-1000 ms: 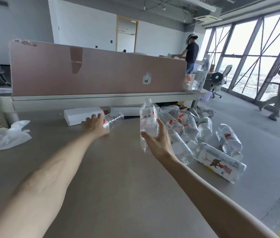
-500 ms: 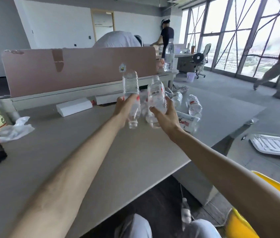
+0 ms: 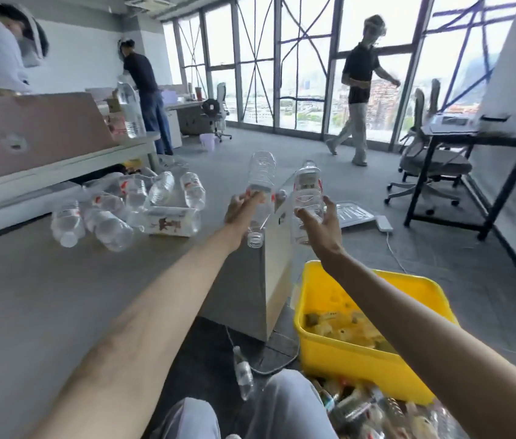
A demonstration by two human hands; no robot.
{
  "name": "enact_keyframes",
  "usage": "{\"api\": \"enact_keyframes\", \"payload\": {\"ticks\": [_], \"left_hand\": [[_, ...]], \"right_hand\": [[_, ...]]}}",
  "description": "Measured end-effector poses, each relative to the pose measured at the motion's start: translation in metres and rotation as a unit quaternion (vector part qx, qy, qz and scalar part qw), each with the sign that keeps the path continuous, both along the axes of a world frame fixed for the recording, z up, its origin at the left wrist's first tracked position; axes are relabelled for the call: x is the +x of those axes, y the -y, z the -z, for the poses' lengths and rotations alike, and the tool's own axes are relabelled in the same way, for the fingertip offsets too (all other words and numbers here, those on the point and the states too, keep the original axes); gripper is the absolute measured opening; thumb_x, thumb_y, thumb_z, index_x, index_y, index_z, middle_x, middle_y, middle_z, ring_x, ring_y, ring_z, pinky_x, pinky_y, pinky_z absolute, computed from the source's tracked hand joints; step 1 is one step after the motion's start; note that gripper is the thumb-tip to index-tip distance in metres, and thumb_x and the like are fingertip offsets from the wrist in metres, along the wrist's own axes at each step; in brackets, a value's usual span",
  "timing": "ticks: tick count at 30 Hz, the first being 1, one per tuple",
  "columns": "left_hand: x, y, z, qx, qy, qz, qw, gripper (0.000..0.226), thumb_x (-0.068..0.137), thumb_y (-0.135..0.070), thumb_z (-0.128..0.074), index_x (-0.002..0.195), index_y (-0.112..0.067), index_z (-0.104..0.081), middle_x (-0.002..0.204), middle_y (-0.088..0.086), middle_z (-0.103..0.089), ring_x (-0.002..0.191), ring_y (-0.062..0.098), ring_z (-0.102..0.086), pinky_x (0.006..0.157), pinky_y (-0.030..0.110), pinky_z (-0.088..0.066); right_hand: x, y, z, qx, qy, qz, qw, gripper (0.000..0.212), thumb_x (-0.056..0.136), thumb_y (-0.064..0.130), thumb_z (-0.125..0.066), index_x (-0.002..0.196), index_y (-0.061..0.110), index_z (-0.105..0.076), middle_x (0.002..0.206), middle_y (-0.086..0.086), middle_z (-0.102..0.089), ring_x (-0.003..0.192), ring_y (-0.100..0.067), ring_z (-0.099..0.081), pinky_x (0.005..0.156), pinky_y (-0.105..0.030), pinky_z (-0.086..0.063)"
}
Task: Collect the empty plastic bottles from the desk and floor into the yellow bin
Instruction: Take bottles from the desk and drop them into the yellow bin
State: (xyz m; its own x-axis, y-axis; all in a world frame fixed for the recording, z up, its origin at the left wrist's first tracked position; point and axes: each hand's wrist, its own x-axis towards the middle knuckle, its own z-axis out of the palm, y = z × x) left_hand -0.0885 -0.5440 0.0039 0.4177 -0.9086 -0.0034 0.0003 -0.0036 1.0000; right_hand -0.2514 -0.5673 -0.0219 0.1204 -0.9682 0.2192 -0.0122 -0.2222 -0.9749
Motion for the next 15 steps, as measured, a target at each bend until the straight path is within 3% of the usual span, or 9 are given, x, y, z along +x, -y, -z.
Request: {"api": "enact_keyframes", "payload": {"ticks": [2, 5, 8, 11, 12, 15], "left_hand": [[-0.031, 0.021, 0.019, 0.016, -0.019, 0.034, 0.999, 0.056, 0.075, -0.042, -0.071, 0.119, -0.011, -0.056, 0.101, 0.006, -0.059, 0.077, 0.019, -0.06, 0.061, 0.027, -0.053], [-0.071, 0.046, 0.055, 0.088, -0.017, 0.074, 0.993, 0.08, 0.057, -0.062, -0.071, 0.123, -0.021, -0.053, 0.116, 0.008, -0.059, 0.098, 0.029, -0.062, 0.084, 0.049, -0.056], [-0.103, 0.058, 0.092, 0.128, -0.014, 0.081, 0.988, 0.064, 0.075, -0.058, -0.066, 0.125, -0.023, -0.046, 0.115, 0.007, -0.059, 0.1, 0.028, -0.063, 0.08, 0.048, -0.058], [-0.124, 0.065, 0.121, 0.16, -0.049, 0.101, 0.981, 0.067, 0.077, -0.054, -0.069, 0.126, -0.019, -0.04, 0.113, 0.014, -0.059, 0.089, 0.033, -0.067, 0.063, 0.052, -0.06], [-0.129, 0.072, 0.134, 0.166, -0.048, 0.1, 0.98, 0.074, 0.073, -0.058, -0.07, 0.127, -0.018, -0.038, 0.112, 0.014, -0.059, 0.088, 0.033, -0.067, 0.063, 0.055, -0.06], [-0.14, 0.079, 0.157, 0.198, -0.019, 0.101, 0.975, 0.087, 0.068, -0.063, -0.068, 0.136, -0.02, -0.033, 0.122, 0.01, -0.055, 0.105, 0.034, -0.061, 0.087, 0.057, -0.054]], "right_hand": [[-0.037, 0.005, 0.022, 0.015, -0.01, 0.032, 0.999, 0.078, 0.074, 0.04, -0.071, 0.142, 0.018, -0.038, 0.123, -0.002, -0.061, 0.11, -0.019, -0.061, 0.097, -0.045, -0.052], [-0.087, 0.006, 0.052, 0.043, -0.025, 0.059, 0.997, 0.072, 0.073, 0.046, -0.068, 0.137, 0.026, -0.041, 0.13, -0.004, -0.055, 0.111, -0.023, -0.06, 0.081, -0.043, -0.058], [-0.127, 0.003, 0.078, 0.103, -0.018, 0.076, 0.992, 0.063, 0.09, 0.03, -0.065, 0.143, 0.024, -0.032, 0.131, -0.008, -0.052, 0.109, -0.03, -0.061, 0.065, -0.035, -0.059], [-0.154, 0.004, 0.103, 0.141, -0.012, 0.094, 0.986, 0.07, 0.087, 0.034, -0.065, 0.146, 0.02, -0.03, 0.133, -0.013, -0.055, 0.106, -0.03, -0.063, 0.075, -0.043, -0.059], [-0.16, 0.005, 0.108, 0.147, -0.009, 0.102, 0.984, 0.074, 0.084, 0.038, -0.065, 0.146, 0.019, -0.03, 0.133, -0.014, -0.055, 0.107, -0.03, -0.063, 0.08, -0.045, -0.058], [-0.172, 0.009, 0.117, 0.153, 0.004, 0.112, 0.982, 0.076, 0.083, 0.039, -0.063, 0.148, 0.017, -0.03, 0.134, -0.012, -0.054, 0.1, -0.021, -0.063, 0.072, -0.034, -0.054]]}}
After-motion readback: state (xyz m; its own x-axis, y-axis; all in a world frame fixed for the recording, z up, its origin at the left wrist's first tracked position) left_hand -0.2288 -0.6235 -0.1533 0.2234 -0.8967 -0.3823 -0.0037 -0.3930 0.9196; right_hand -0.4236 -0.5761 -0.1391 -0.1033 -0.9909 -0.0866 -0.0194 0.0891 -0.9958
